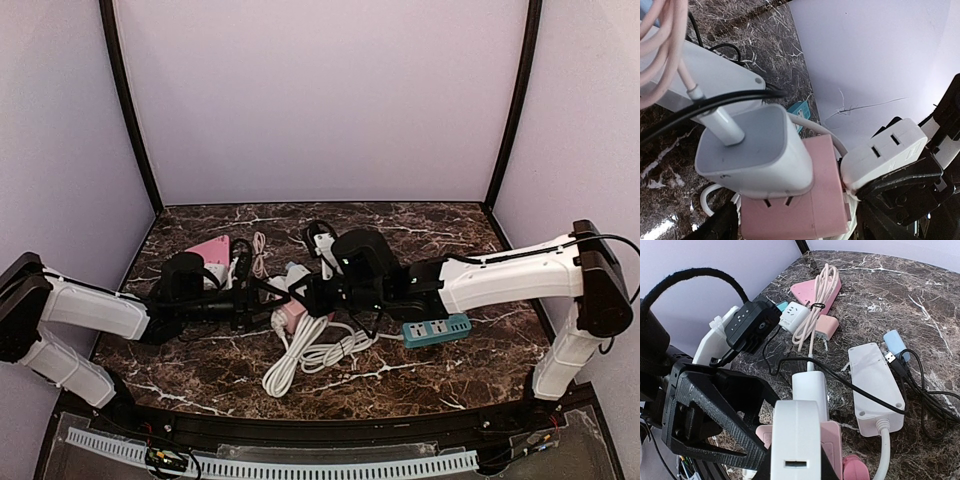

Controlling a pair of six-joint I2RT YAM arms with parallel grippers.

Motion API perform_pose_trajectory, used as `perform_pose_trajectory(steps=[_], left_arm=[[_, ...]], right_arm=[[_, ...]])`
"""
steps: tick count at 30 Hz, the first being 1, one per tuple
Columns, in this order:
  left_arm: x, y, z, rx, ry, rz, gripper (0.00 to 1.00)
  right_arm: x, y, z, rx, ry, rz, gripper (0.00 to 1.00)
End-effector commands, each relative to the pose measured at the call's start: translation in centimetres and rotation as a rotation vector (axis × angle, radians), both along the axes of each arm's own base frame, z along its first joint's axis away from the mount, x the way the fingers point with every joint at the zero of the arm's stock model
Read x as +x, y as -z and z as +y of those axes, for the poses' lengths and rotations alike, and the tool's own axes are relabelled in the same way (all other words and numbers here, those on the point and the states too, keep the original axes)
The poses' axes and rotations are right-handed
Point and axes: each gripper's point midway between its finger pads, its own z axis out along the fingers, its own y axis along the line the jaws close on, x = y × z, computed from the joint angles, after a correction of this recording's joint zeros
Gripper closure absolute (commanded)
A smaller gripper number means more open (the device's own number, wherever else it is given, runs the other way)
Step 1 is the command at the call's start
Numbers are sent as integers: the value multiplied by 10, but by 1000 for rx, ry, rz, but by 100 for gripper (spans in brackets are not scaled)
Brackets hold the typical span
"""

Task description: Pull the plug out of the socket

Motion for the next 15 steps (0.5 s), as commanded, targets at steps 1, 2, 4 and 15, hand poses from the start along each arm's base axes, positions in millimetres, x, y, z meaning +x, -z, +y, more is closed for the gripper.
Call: perform_pose_trajectory(steps=[1, 2, 4, 15], left_arm=[[0, -9, -6, -33, 14, -15, 23], [0, -9, -5, -32, 11, -15, 25], [0, -8, -5, -31, 5, -11, 30], [3, -1, -4, -28, -22, 29, 47]], right_arm=[[-1, -87, 10, 263, -9, -93, 100], [-1, -87, 10, 264, -10, -94, 100], [-1, -87, 10, 264, -8, -94, 100], [-2, -83, 10, 254, -5, -97, 100]])
